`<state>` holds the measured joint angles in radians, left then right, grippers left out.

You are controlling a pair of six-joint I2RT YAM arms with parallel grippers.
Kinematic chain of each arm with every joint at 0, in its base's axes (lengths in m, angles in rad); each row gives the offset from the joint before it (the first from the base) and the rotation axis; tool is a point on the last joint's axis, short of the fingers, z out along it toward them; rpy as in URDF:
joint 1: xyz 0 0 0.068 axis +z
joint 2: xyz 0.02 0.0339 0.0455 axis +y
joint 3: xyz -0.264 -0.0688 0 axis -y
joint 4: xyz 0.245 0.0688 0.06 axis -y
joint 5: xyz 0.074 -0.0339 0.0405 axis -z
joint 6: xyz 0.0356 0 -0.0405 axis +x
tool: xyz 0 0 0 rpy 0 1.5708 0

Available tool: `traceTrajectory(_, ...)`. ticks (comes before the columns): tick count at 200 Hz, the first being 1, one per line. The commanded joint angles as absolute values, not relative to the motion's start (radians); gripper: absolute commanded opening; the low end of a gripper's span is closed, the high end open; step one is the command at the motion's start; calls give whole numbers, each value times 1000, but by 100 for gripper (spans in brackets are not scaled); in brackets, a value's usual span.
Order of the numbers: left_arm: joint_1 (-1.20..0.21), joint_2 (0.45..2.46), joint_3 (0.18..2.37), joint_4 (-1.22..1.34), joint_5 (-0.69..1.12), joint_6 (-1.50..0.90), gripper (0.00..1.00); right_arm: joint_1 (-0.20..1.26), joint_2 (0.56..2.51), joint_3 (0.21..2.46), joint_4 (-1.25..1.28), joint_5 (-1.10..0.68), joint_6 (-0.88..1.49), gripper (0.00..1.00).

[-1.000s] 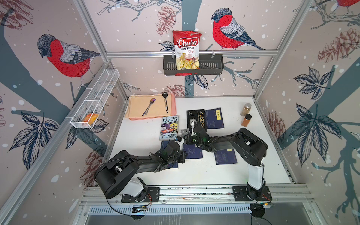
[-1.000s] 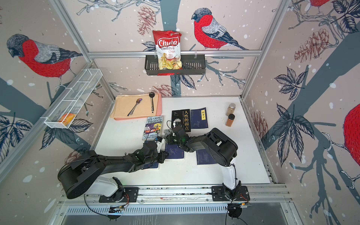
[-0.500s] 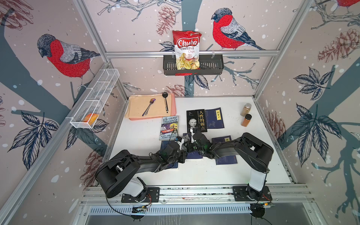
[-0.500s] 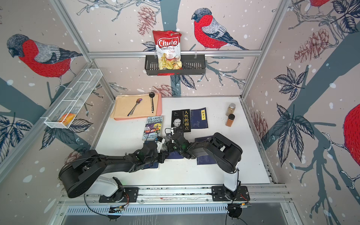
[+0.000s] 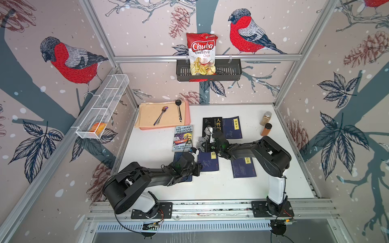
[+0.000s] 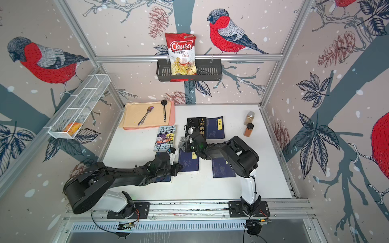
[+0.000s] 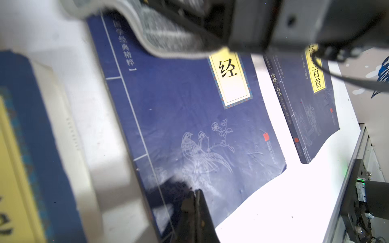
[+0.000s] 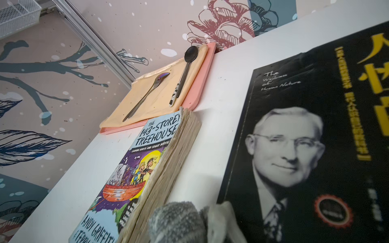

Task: Wipe the cover of the book
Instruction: Wipe the dirt from the cover of the book.

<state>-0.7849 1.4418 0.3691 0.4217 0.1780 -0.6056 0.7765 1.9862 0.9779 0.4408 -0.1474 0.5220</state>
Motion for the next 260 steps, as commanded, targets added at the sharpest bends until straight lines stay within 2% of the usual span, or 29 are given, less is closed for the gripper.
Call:
traceTrajectory(1,-786,1445,364,305,153,-615,7,780,1982,959,341,-144,489,8)
traceTrajectory(66,-785,1445,379,289,153,-606,7,963,1717,620,336,-64,547,10)
traceTrajectory(90,-786,1449,378,294,155,-605,7,952,1671,554,338,-22,565,10)
traceTrajectory(144,-785,1459,376,304,161,-603,6,767,1747,639,332,-2,493,10)
traceTrajectory(168,-785,1459,379,306,162,-604,6,797,1717,621,327,-3,494,10)
traceTrajectory(215,-785,1462,449,256,162,-584,6,946,1631,507,321,62,551,11)
traceTrajectory(260,-754,1447,621,126,128,-503,7,922,1623,493,338,85,547,11)
